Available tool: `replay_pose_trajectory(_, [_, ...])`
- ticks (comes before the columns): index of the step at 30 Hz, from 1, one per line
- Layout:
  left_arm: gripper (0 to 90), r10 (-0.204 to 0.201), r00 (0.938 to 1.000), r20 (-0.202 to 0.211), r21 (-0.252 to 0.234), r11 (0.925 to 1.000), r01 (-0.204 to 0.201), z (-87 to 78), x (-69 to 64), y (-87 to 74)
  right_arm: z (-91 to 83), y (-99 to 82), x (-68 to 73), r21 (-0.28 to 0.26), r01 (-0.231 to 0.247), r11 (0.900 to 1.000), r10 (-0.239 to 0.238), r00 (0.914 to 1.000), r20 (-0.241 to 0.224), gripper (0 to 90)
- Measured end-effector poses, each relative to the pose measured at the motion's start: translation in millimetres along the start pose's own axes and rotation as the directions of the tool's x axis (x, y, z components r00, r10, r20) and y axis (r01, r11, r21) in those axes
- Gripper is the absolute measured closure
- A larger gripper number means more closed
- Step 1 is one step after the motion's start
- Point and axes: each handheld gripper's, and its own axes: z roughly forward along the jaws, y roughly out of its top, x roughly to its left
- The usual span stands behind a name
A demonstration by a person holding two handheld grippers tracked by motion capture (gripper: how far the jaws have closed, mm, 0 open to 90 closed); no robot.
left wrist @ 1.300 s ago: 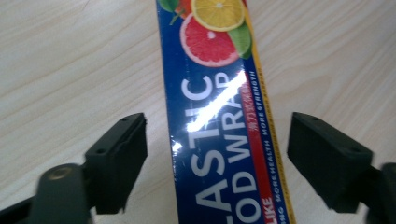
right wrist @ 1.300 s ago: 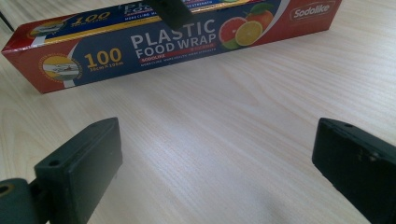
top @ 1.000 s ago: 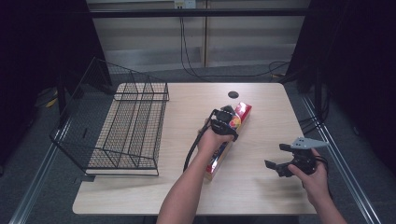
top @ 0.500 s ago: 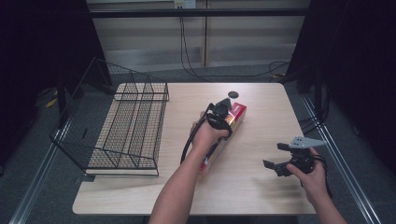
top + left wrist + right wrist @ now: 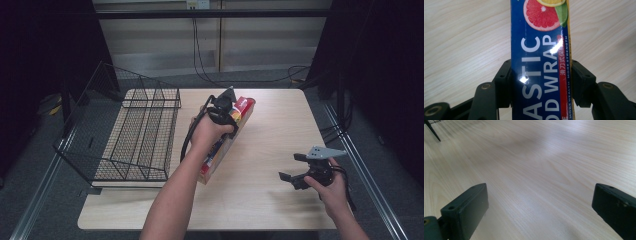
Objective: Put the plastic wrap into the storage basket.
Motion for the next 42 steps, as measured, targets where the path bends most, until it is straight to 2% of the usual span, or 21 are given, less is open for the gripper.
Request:
replay_pose_trajectory(1, [45.0, -0.011, 0.9999, -0.002, -0.001, 0.9999, 0.011, -3.8, 2.0, -0.1, 0.5, 0.0, 0.0, -0.002, 0.001, 1.0, -0.001, 1.0, 0.003, 0.2])
replay_pose_trajectory(4, [45.0, -0.003, 0.9999, -0.01, -0.006, 1.0, 0.003, -10.5, 5.9, -0.2, 1.1, 0.1, -0.3, -0.005, 0.002, 1.0, -0.002, 1.0, -0.003, 0.0])
replay_pose_trajectory(5, [44.9, -0.024, 0.9996, -0.011, -0.003, 0.9997, 0.024, -16.1, 8.8, -0.4, 1.2, 0.1, -0.1, -0.01, 0.001, 1.0, -0.001, 1.0, -0.005, 0.0])
replay_pose_trajectory(7, [44.9, -0.024, 0.9996, -0.013, 0.007, 0.9997, 0.024, -19.3, 10.3, -0.4, 1.3, 0.3, 0.0, -0.012, 0.0, 0.9999, 0.0, 1.0, -0.007, 0.0])
replay_pose_trajectory(8, [45.0, -0.024, 0.9994, -0.026, 0.004, 0.9997, 0.025, -24.8, 12.7, -0.5, 2.3, 0.1, 0.3, -0.011, -0.001, 0.9999, 0.0, 0.9999, -0.012, 0.0])
replay_pose_trajectory(13, [44.9, -0.049, 0.9986, -0.018, -0.007, 0.9988, 0.049, -37.3, 20.0, -1.3, 2.8, 0.8, 0.6, 0.002, -0.007, 1.0, 0.007, 0.9996, -0.027, 0.0])
replay_pose_trajectory(15, [44.9, -0.047, 0.9987, -0.018, -0.006, 0.9989, 0.047, -39.2, 21.6, -1.5, 3.0, 0.8, 0.4, 0.0, -0.005, 1.0, 0.005, 0.9996, -0.029, 0.0])
replay_pose_trajectory(17, [44.9, -0.068, 0.9972, -0.029, -0.006, 0.9977, 0.068, -43.8, 25.1, -2.2, 3.6, 0.9, 0.6, 0.009, -0.003, 1.0, 0.003, 0.9996, -0.028, 0.0])
replay_pose_trajectory(20, [44.9, -0.064, 0.9974, -0.032, -0.001, 0.9979, 0.064, -47.7, 28.4, -2.2, 4.1, 0.8, 0.4, 0.013, 0.0, 0.9999, 0.0, 0.9995, -0.033, 0.0])
replay_pose_trajectory(22, [44.9, -0.082, 0.9963, -0.022, -0.009, 0.9966, 0.082, -52.8, 34.0, -2.8, 4.2, 0.9, 0.4, 0.011, 0.001, 0.9999, -0.001, 0.9996, -0.028, 0.0])
replay_pose_trajectory(25, [45.0, -0.099, 0.9946, -0.031, -0.001, 0.9951, 0.099, -57.7, 36.1, -2.8, 4.2, 0.9, 0.4, 0.013, 0.003, 0.9999, -0.002, 0.9995, -0.031, 0.0])
replay_pose_trajectory(29, [44.9, -0.102, 0.9937, -0.047, -0.001, 0.9948, 0.102, -65.8, 38.2, -1.7, 4.0, 1.2, 0.4, 0.01, 0.003, 0.9999, -0.003, 0.9994, -0.034, 0.0])
replay_pose_trajectory(36, [45.0, -0.128, 0.991, -0.041, -0.011, 0.9918, 0.127, -78.6, 42.8, -0.9, 2.9, 1.5, 0.0, 0.009, 0.005, 0.9999, -0.005, 0.9992, -0.039, 0.0])
replay_pose_trajectory(38, [45.0, -0.152, 0.9875, -0.039, -0.024, 0.9881, 0.152, -80.2, 43.6, -1.4, 2.9, 1.5, 0.2, 0.01, 0.007, 0.9999, -0.007, 0.9994, -0.035, 0.0])
replay_pose_trajectory(39, [45.0, -0.143, 0.989, -0.037, -0.017, 0.9896, 0.143, -81.5, 45.6, -1.6, 3.0, 1.5, -0.1, 0.011, 0.012, 0.9999, -0.012, 0.9993, -0.037, 0.0])
replay_pose_trajectory(42, [45.0, -0.162, 0.986, -0.04, -0.021, 0.9867, 0.161, -83.0, 46.9, -1.9, 3.0, 1.6, 0.7, 0.008, 0.01, 0.9999, -0.01, 0.9994, -0.035, 0.0])
